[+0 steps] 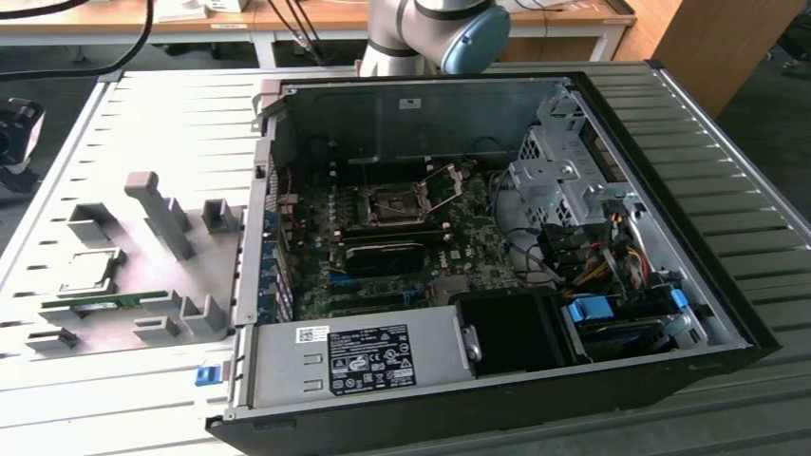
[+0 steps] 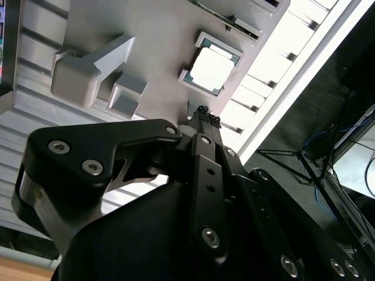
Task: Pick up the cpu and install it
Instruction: 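Pick up the cpu and move it towards the insertion slot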
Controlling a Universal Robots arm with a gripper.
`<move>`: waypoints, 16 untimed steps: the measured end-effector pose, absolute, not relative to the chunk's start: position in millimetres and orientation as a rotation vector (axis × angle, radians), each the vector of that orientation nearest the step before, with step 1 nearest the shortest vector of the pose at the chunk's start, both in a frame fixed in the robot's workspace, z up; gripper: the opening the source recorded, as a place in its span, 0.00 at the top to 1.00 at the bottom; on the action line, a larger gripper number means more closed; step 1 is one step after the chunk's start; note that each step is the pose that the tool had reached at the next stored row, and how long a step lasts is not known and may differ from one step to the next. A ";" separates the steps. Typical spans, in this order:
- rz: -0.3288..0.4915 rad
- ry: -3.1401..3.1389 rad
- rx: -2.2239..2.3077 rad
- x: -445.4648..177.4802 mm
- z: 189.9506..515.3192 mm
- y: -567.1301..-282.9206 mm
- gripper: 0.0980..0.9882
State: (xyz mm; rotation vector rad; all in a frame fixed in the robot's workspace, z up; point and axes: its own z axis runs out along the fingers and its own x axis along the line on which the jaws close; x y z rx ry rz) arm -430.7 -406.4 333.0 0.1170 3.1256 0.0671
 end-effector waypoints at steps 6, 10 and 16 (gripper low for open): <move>0.066 3.129 0.109 -431.1 326.4 -409.4 0.99; 0.066 3.131 0.108 -431.0 322.8 -409.6 0.99; 0.066 3.134 0.108 -431.0 318.7 -409.6 0.99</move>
